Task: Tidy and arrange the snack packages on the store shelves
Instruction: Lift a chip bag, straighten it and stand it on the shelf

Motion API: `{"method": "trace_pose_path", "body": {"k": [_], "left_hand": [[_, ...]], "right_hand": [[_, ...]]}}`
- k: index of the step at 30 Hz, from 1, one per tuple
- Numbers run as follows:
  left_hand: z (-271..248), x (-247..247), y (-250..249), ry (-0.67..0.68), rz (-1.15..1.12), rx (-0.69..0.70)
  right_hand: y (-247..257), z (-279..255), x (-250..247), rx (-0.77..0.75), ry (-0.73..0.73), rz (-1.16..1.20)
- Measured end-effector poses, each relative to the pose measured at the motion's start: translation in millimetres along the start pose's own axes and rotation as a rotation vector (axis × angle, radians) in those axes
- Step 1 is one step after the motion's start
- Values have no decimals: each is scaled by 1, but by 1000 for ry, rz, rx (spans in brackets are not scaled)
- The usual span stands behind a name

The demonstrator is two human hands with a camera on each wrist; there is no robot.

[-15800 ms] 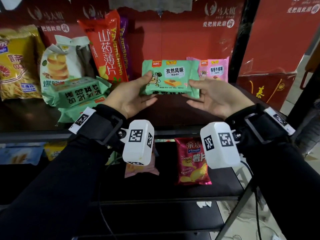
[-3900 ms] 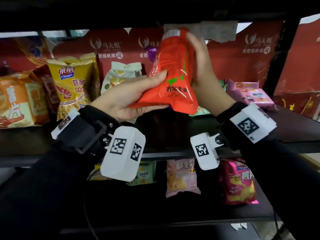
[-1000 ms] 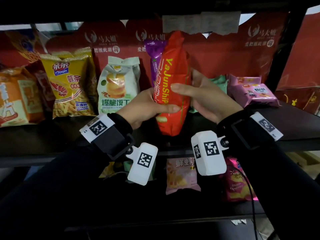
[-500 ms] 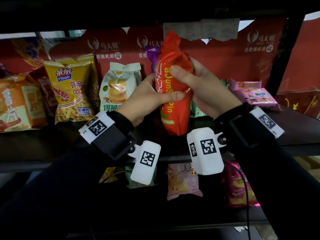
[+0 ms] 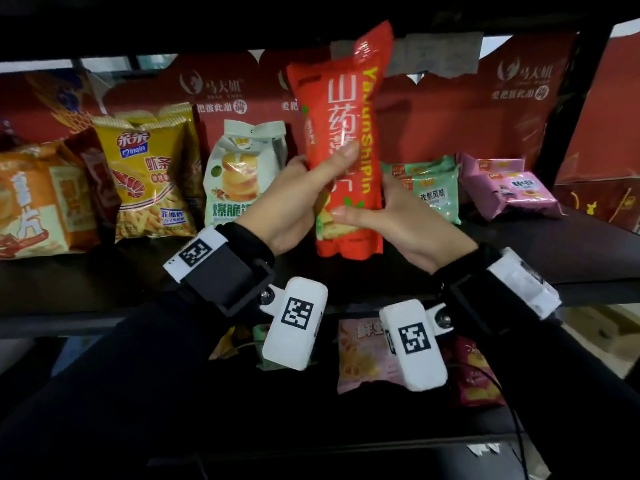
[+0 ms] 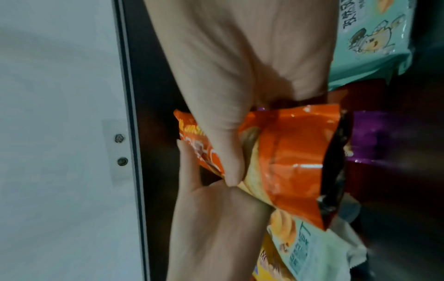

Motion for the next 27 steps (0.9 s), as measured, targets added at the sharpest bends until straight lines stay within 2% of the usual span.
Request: {"method": "trace_pose_path", "body": {"k": [4,9,12,15,20,23,27], "left_hand": [[-5,-3,4,74,85,-43],[-9,0,25,-92,91,98],[-13,2,37,-72,142,107],[-16,-5,54,-51,427,107],[-26,-24,74,-69,995,119],[-29,-22,75,-60,1029,132],[-31,-20,75,-23,1071,69]], "right_hand": [[1,-2,-9,-36,-48,106],[-12,-10,-4,-101,-96,-44],[-25,-16,-5,-100,-157,-130],[-34,-24,-21,-106,-283,-169],[-39,-44,-80,-113,-658,-333],[-39,-51,-109,-107,-776,-518],[-50,-53,-121,15,-770,-621]]}}
Point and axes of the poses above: each hand's wrist, its own z-axis towards the middle knuckle, its own x-axis out of the palm, y = z × x, the point moved 1 cm from there along z, towards the middle knuckle, and after that the axes turned 2 degrees about -y, right-handed, at the moved point
